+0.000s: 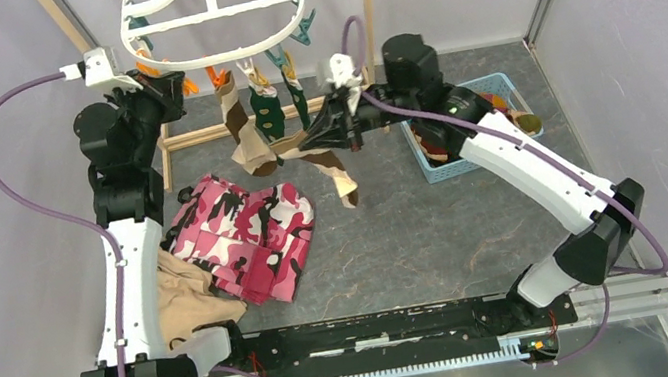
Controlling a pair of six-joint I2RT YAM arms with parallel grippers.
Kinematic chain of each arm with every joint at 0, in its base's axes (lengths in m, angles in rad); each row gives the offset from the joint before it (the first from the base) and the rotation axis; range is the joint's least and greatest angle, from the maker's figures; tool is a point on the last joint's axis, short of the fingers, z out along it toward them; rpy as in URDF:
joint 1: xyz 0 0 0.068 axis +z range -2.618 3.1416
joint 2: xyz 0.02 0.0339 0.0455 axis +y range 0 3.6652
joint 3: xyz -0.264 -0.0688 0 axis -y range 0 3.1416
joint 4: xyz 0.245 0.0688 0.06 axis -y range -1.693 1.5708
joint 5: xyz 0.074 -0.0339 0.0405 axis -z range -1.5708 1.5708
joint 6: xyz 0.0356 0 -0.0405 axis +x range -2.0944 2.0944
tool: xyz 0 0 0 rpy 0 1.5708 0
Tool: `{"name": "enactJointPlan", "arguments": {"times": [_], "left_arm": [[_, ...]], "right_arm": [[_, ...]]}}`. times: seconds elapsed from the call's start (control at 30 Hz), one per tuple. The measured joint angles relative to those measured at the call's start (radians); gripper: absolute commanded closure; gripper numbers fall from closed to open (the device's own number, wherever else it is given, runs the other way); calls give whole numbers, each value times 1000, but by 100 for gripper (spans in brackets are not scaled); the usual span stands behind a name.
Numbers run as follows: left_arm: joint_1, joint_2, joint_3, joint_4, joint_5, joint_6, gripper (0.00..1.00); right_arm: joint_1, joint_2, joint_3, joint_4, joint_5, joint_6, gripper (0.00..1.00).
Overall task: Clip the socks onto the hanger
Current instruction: Open the clamp at the hanger.
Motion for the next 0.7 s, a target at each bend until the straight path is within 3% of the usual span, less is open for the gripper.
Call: {"name": "enactJointPlan", "arguments": {"times": [0.17,0.37,0.57,0.7], "left_arm": [[-12,0,0,-34,-35,-29,98],[-21,0,0,-48,-64,-56,98],[-22,1,2,-55,-67,-87,98],[-22,9,11,-68,-66,-109,98]], "right_arm": [[178,63,101,-98,221,-111,100],[345,203,243,-113,558,-107,100],[417,295,295,-71,885,-53,100],[424,345,327,-34,1020,-15,100]]}}
